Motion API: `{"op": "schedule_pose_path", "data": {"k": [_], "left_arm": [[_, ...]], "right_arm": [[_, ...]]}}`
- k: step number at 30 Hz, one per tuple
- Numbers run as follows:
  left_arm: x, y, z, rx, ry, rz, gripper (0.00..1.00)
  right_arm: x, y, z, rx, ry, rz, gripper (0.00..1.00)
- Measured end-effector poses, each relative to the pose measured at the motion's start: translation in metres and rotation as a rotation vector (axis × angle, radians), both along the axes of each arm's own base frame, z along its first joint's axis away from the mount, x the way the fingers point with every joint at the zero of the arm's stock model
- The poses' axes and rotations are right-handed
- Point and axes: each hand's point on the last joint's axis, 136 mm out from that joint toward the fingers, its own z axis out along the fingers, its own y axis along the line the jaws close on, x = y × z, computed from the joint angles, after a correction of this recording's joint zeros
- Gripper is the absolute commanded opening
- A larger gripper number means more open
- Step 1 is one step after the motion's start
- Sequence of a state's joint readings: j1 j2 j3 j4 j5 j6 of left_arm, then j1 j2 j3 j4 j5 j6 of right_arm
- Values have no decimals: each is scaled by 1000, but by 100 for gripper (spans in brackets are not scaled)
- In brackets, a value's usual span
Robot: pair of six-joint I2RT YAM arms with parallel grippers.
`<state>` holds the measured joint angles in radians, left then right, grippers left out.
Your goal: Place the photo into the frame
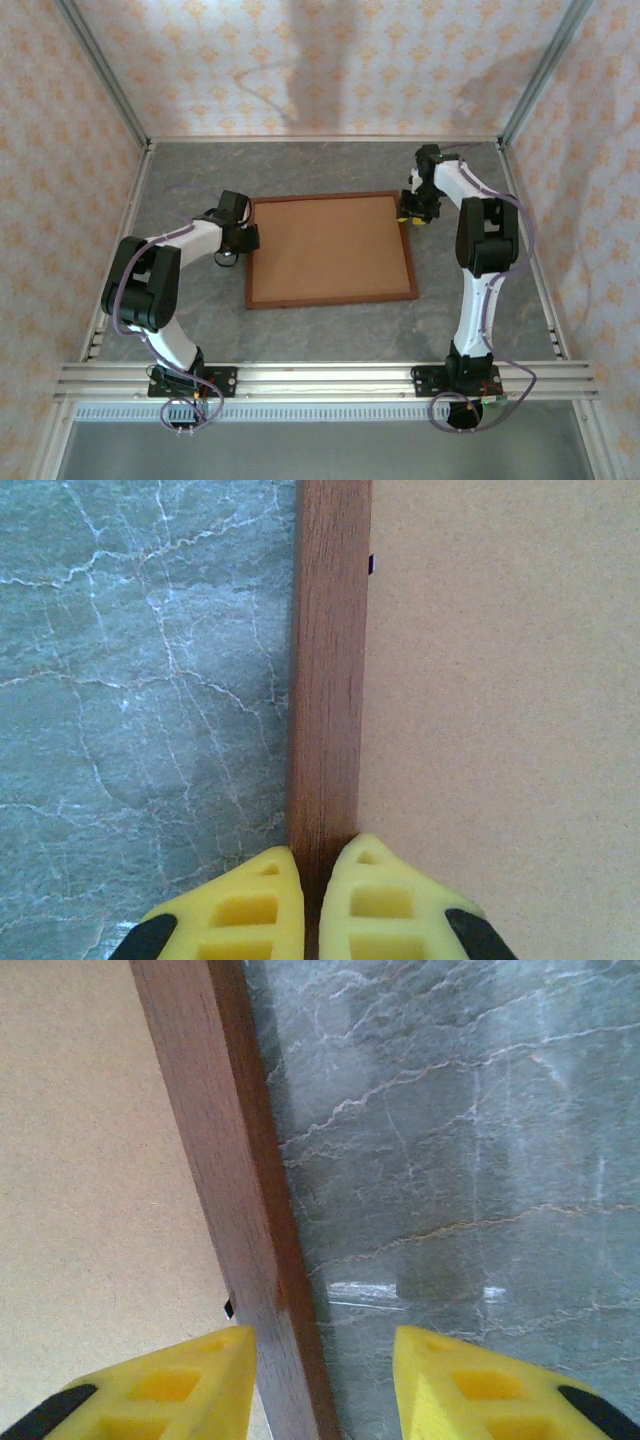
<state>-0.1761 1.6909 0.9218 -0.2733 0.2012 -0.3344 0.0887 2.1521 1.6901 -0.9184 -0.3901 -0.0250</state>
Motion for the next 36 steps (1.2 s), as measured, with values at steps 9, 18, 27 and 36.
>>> {"op": "schedule_pose_path", "data": {"k": [9,18,27,36], "left_arm": [[0,0,0,0,0,0,7],[0,0,0,1,0,-4,6],[0,0,0,1,0,-4,6],[0,-1,0,1,0,-6,6]], "right_arm": [[2,4,-4,21,16,2,40],[2,9,-5,18,31,13,42],[1,12,-7,-44,25,35,43],[1,15,-7,-165,8,70,43]]}}
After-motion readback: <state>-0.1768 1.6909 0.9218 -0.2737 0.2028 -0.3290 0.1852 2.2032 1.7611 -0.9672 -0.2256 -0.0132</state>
